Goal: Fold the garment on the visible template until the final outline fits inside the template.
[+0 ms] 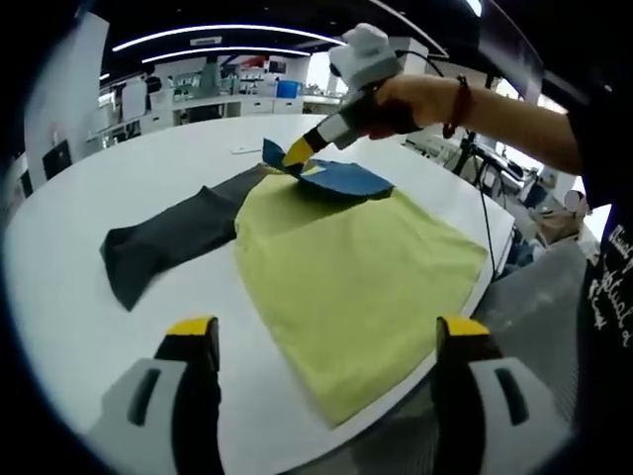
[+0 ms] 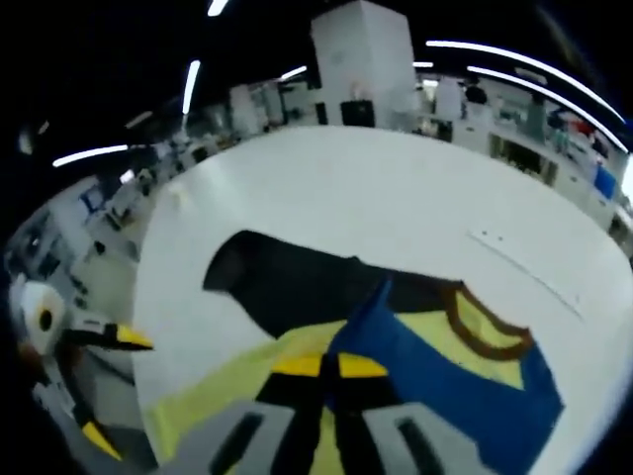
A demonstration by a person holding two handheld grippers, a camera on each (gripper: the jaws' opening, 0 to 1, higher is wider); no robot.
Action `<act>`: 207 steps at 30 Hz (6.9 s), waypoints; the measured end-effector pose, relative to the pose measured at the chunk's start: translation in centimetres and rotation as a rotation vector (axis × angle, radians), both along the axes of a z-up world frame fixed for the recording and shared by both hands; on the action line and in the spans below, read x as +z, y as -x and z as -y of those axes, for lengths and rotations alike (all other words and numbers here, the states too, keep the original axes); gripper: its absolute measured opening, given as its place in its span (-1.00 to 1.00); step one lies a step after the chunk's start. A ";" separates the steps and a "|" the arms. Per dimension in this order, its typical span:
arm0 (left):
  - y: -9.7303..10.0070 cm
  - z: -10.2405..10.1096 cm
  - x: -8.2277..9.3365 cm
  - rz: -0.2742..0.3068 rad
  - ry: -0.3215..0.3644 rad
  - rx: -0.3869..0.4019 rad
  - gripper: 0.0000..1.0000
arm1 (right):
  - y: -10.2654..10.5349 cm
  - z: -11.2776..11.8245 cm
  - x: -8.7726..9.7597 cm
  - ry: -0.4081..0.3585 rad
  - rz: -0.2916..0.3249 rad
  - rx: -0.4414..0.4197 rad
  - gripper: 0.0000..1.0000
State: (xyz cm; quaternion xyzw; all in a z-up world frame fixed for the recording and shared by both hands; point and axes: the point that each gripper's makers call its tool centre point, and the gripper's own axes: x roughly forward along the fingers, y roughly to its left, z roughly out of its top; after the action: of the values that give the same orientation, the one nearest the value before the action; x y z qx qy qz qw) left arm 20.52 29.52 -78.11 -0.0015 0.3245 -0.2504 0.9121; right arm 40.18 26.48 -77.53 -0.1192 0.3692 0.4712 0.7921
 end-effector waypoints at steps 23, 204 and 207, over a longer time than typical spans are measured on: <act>0.2 -0.8 -0.1 -0.002 0.001 0.032 0.80 | 1.2 -1.5 -3.3 -0.068 -0.107 -0.073 -0.59; -7.9 -14.2 -1.7 0.013 0.016 0.407 0.39 | 5.2 25.2 1.3 -0.125 0.125 -0.262 0.84; -8.3 -14.7 -2.1 0.009 0.020 0.419 0.29 | 6.1 24.8 2.2 -0.143 0.132 -0.237 0.90</act>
State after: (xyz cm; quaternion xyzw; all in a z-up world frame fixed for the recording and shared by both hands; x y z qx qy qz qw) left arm 28.84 44.23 -80.18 -0.0767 0.3106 -0.0586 0.9456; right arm 34.07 1.72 -75.36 -0.0488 0.2932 0.3906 0.8713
